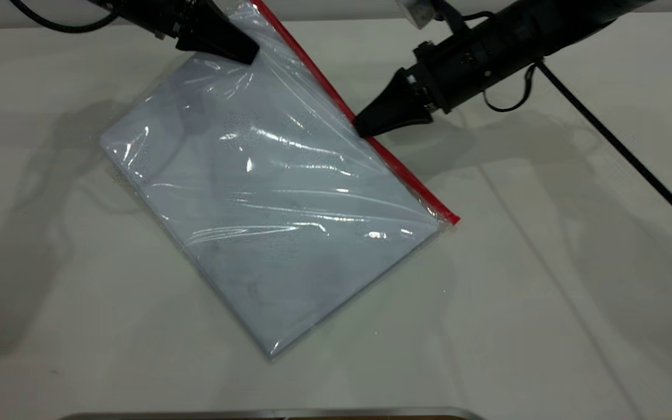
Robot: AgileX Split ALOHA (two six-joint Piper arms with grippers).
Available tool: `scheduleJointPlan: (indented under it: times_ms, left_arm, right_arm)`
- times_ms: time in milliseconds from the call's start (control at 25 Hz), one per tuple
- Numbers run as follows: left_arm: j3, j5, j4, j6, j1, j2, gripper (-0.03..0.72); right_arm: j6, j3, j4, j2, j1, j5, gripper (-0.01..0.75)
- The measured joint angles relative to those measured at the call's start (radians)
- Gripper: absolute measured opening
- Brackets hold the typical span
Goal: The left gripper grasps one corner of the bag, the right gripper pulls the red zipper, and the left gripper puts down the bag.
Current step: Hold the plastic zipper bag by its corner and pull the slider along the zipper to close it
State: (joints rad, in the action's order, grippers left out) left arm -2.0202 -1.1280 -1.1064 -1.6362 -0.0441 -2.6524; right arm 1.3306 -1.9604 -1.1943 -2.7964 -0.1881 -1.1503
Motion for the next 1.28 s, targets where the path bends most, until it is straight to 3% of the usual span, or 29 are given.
scheduleJointPlan:
  times_ms: [520, 960, 1080, 1280]
  left_arm:
    - [0.000, 0.062, -0.025, -0.018, 0.002, 0.003, 0.050]
    - [0.000, 0.058, -0.037, -0.021, 0.004, 0.003, 0.050]
    - [0.000, 0.037, -0.033, -0.018, 0.011, 0.007, 0.050]
    - [-0.001, 0.032, 0.000, 0.023, 0.013, 0.011, 0.051]
  right_arm:
    - [-0.269, 0.002, 0.425, 0.000, 0.041, -0.015, 0.041]
    - [-0.378, -0.034, 0.507, 0.008, 0.041, -0.036, 0.068]
    - [-0.408, -0.090, 0.520, 0.007, 0.042, -0.036, 0.121]
    - [-0.470, -0.203, 0.565, 0.007, 0.043, -0.038, 0.308]
